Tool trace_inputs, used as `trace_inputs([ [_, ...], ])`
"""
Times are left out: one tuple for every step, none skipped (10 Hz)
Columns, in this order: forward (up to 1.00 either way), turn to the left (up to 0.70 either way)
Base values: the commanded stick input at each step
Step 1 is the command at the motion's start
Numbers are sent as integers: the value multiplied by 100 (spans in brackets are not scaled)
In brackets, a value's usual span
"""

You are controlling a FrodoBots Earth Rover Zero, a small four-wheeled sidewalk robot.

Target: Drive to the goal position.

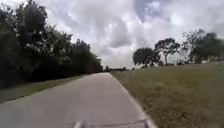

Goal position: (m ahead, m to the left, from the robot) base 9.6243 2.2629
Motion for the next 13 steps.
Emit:
trace_inputs([
  [70,22],
  [70,2],
  [70,0],
  [70,0],
  [70,0],
  [70,0],
  [70,0],
  [70,0],
  [70,0],
  [70,20],
  [70,28],
  [70,17],
  [70,6],
])
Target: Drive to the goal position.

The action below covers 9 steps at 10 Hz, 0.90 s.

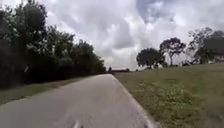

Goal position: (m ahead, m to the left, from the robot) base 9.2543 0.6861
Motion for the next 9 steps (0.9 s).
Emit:
trace_inputs([
  [70,0],
  [70,0],
  [70,0],
  [70,0],
  [70,0],
  [70,0],
  [70,0],
  [70,0],
  [70,0],
])
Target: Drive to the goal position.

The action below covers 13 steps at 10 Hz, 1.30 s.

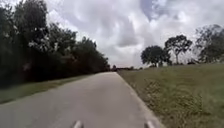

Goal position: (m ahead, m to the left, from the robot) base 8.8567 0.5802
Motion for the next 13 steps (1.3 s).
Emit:
trace_inputs([
  [70,0],
  [70,0],
  [70,0],
  [70,0],
  [70,0],
  [70,0],
  [70,0],
  [70,0],
  [70,0],
  [70,0],
  [70,0],
  [70,0],
  [70,0],
])
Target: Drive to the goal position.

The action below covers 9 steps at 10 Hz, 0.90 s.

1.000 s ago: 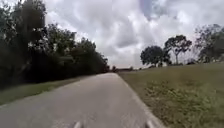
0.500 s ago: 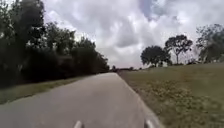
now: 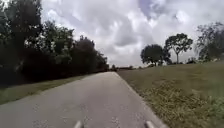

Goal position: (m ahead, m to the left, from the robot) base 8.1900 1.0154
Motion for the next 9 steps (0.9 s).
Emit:
trace_inputs([
  [70,0],
  [70,0],
  [70,0],
  [70,0],
  [70,0],
  [70,0],
  [70,0],
  [70,0],
  [70,0],
])
